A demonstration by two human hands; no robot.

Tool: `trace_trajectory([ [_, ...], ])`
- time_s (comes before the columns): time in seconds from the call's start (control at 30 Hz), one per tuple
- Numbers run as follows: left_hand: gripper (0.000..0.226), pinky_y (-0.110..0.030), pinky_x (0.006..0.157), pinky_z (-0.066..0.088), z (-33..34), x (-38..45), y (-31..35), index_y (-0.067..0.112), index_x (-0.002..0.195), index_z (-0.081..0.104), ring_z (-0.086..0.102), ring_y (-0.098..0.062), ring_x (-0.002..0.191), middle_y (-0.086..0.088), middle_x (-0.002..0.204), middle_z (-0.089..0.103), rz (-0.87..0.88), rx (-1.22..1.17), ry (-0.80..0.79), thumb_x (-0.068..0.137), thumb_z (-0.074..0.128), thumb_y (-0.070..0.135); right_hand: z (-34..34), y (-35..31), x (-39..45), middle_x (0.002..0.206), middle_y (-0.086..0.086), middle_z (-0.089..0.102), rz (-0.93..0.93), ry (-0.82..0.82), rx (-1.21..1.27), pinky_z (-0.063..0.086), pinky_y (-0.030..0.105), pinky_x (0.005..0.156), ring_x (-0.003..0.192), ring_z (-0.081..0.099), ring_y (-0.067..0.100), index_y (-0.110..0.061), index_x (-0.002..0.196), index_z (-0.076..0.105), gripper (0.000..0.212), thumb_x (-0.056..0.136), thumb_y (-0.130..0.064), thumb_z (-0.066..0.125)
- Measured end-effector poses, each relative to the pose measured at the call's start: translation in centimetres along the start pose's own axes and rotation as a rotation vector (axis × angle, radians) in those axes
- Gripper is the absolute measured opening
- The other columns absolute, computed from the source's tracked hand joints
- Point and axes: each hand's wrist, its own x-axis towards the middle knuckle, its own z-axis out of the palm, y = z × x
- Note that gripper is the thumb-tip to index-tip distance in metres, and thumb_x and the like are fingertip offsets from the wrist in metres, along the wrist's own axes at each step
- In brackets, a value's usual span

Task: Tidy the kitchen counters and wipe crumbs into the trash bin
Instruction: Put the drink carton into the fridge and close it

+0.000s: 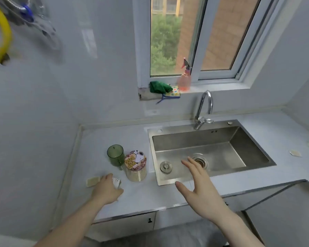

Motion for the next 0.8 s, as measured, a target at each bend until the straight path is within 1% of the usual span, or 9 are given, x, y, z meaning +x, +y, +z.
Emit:
trace_trajectory([
  [0.07,0.059,-0.031,0.080,0.051,0.3,0.7,-0.3,0.020,0.121,0.050,0.060,-0.020,0.100,-0.002,0.125,0.059,-0.020,-0.009,0.001,0.075,0.073,0.048,0.4,-0.2,0.3,0.157,-0.033,0.015,0.023,0.004,0.004,0.017,0.017,0.116,0.145,0.009,-0.014,-0.047,0.150,0.032,0.065,0.093,-0.049,0.064],
  [0.13,0.047,-0.030,0.072,0.052,0.7,0.9,-0.8,0.024,0.115,0.052,0.061,-0.016,0.084,0.001,0.112,0.065,-0.053,-0.014,-0.005,0.076,0.073,0.042,0.7,0.0,0.2,0.156,-0.033,0.016,0.041,0.018,-0.020,0.012,0.011,0.113,0.145,0.009,-0.015,-0.044,0.152,0.032,0.067,0.093,-0.049,0.064],
  [0.27,0.036,-0.031,0.068,0.057,0.8,0.2,-0.4,0.032,0.112,0.063,0.068,-0.020,0.089,0.006,0.101,0.070,0.045,0.076,0.047,0.076,0.066,0.030,0.6,0.7,-0.8,0.159,-0.030,0.018,0.100,0.036,-0.020,0.014,0.016,0.117,0.148,0.013,-0.008,-0.044,0.152,0.030,0.069,0.093,-0.050,0.063],
  [0.37,0.027,-0.031,0.065,0.057,0.7,-1.4,1.1,0.035,0.099,0.065,0.066,-0.014,0.079,0.011,0.088,0.069,0.181,0.070,0.026,0.073,0.069,0.038,0.0,1.5,-2.3,0.162,-0.024,0.020,0.166,0.060,0.000,0.021,0.027,0.122,0.149,0.018,-0.001,-0.043,0.152,0.031,0.068,0.093,-0.049,0.064],
  [0.43,0.024,-0.032,0.065,0.057,0.6,-2.7,2.9,0.036,0.095,0.066,0.066,-0.010,0.077,0.015,0.084,0.070,0.300,0.005,-0.019,0.073,0.071,0.043,-0.6,2.2,-3.9,0.163,-0.022,0.020,0.216,0.072,-0.006,0.021,0.029,0.123,0.151,0.017,0.000,-0.041,0.153,0.031,0.068,0.094,-0.050,0.063],
  [0.5,0.023,-0.031,0.068,0.059,0.3,-4.2,5.8,0.040,0.096,0.067,0.068,-0.002,0.081,0.021,0.087,0.072,0.419,-0.082,-0.085,0.074,0.072,0.043,-1.6,3.0,-5.8,0.163,-0.024,0.019,0.277,0.107,0.005,0.019,0.026,0.122,0.151,0.016,-0.001,-0.041,0.154,0.030,0.069,0.094,-0.052,0.062],
  [0.63,0.029,-0.010,0.064,0.048,-0.4,-7.7,14.5,0.063,0.093,0.059,0.062,0.014,0.081,0.041,0.087,0.064,0.664,-0.147,-0.101,0.070,0.068,0.048,-4.7,4.6,-10.2,0.162,-0.025,0.018,0.386,0.204,0.018,0.015,0.019,0.118,0.150,0.016,-0.001,-0.042,0.154,0.030,0.068,0.094,-0.050,0.062],
  [0.67,0.032,-0.009,0.064,0.047,-0.4,-8.8,16.9,0.068,0.093,0.056,0.060,0.015,0.081,0.046,0.089,0.061,0.725,-0.159,-0.099,0.069,0.067,0.049,-5.7,5.1,-11.4,0.161,-0.025,0.019,0.406,0.235,0.015,0.015,0.019,0.118,0.150,0.017,-0.001,-0.041,0.154,0.031,0.068,0.095,-0.049,0.062],
  [0.8,0.036,-0.028,0.070,0.054,0.3,-13.6,26.6,0.058,0.104,0.057,0.065,0.002,0.081,0.030,0.090,0.069,0.947,-0.189,-0.130,0.070,0.066,0.048,-10.1,7.0,-17.3,0.163,-0.020,0.019,0.490,0.355,-0.015,0.017,0.026,0.122,0.151,0.017,0.003,-0.040,0.153,0.030,0.067,0.095,-0.052,0.061],
])
